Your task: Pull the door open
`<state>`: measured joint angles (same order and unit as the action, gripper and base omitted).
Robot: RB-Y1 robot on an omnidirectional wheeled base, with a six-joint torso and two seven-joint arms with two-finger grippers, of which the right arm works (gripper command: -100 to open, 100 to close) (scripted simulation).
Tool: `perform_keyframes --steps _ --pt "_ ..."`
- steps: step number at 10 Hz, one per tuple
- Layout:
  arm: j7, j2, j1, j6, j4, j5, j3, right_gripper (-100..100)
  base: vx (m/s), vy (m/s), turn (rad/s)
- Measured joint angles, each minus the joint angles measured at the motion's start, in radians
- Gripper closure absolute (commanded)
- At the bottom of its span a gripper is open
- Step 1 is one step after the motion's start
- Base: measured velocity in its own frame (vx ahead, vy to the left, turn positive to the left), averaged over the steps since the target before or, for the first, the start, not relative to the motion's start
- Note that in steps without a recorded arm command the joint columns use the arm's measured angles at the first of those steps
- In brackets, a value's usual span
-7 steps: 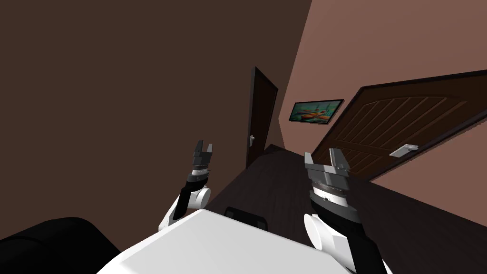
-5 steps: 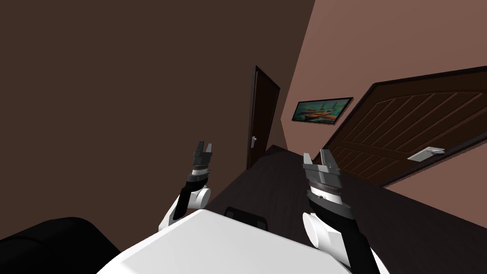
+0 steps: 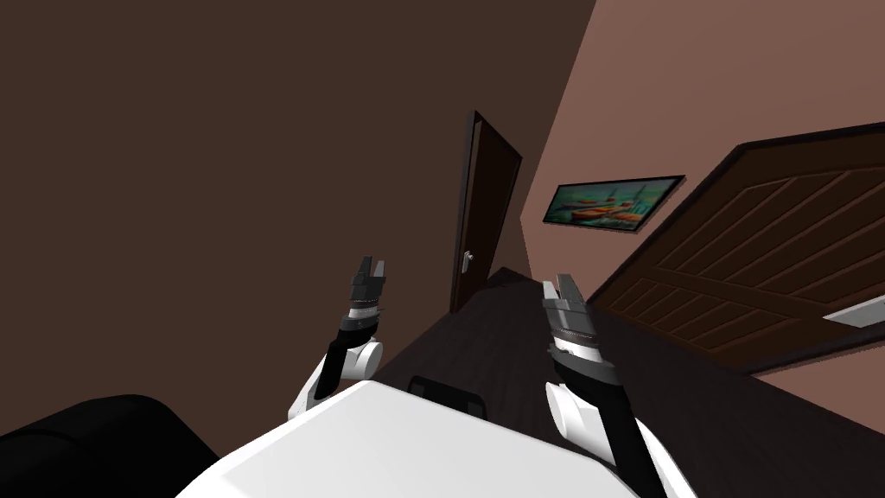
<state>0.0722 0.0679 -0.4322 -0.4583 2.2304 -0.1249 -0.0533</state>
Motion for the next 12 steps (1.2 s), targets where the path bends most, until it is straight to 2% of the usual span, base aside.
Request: perform_keyframes --steps 3,8,12 --pt "0.026 0.012 0.023 -0.002 -0.050 -0.052 -0.011 -100 0.083 -0.054 0.110" --pt "0.074 0.017 0.044 -0.016 -0.126 -0.143 -0.014 -100 0.086 -0.065 0.119" --pt "0.114 0.022 0.074 -0.025 -0.199 -0.220 -0.022 -100 0.088 -0.077 0.119"
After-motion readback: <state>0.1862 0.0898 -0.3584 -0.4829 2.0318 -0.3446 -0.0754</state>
